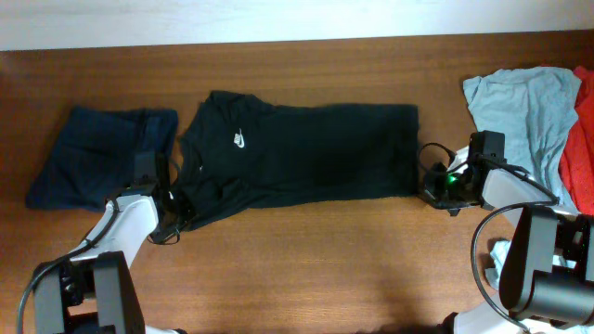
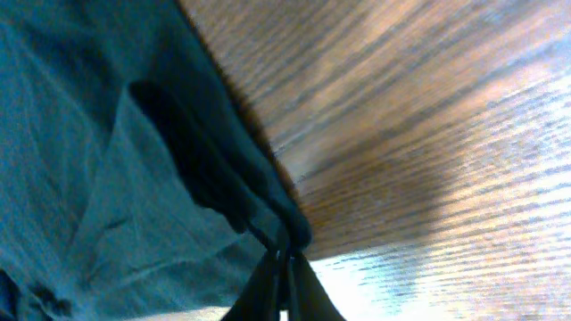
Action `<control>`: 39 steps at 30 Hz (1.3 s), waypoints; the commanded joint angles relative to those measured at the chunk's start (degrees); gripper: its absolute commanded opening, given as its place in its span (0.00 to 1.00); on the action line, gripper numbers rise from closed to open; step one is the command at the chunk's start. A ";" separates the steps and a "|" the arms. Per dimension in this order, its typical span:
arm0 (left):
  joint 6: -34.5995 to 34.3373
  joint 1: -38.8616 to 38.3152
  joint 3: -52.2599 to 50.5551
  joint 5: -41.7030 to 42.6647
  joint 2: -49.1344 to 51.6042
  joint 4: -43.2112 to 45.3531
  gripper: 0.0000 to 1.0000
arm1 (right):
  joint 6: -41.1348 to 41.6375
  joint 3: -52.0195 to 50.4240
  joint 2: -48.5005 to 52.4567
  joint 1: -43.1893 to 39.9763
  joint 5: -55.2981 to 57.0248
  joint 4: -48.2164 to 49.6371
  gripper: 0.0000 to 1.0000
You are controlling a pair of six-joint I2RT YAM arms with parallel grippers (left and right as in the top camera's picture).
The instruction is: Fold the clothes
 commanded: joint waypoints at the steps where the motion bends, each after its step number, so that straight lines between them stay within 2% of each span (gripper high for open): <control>1: 1.01 0.57 -0.55 -1.44 1.90 -1.62 0.01 | -1.92 -0.13 0.46 -0.72 1.03 -0.90 0.04; 10: 4.48 0.57 3.76 -0.61 -0.98 -8.79 0.00 | -7.52 3.65 -3.67 -7.65 12.15 -15.39 0.04; 16: 5.68 0.57 4.44 -0.76 -3.37 -11.13 0.01 | -9.20 3.69 -4.22 -8.70 16.28 -20.57 0.04; 22: 5.95 0.57 4.44 -2.14 -3.48 -12.52 0.01 | -9.20 3.74 -4.22 -8.68 16.81 -21.07 0.05; 23: 5.95 0.57 4.44 -2.16 -3.48 -12.59 0.02 | -9.20 3.74 -4.22 -8.68 16.81 -21.11 0.13; 24: 5.95 0.57 4.44 -2.14 -3.48 -12.68 0.08 | -9.20 3.74 -4.22 -8.68 16.79 -21.18 0.23; 25: 5.95 0.57 4.44 -2.14 -3.48 -12.87 0.15 | -9.20 3.74 -4.22 -8.68 16.79 -21.20 0.43; 26: 5.95 0.57 4.44 -2.14 -3.48 -13.27 0.25 | -9.20 3.74 -4.22 -8.70 16.81 -21.20 0.57; 27: 5.97 0.57 4.44 -2.16 -3.48 -13.70 0.34 | -9.18 3.74 -4.22 -8.74 16.81 -21.11 0.63; 28: 5.99 0.57 4.44 -2.16 -3.48 -14.01 0.40 | -9.18 3.78 -4.22 -8.74 16.79 -21.07 0.67; 31: 7.45 0.57 4.50 -2.16 -3.48 -14.29 0.49 | -9.18 4.04 -4.22 -8.74 16.50 -21.09 0.69; 39: 11.08 0.57 7.19 0.61 -4.70 -15.13 0.50 | -9.20 4.11 -4.22 -8.72 14.19 -21.20 0.72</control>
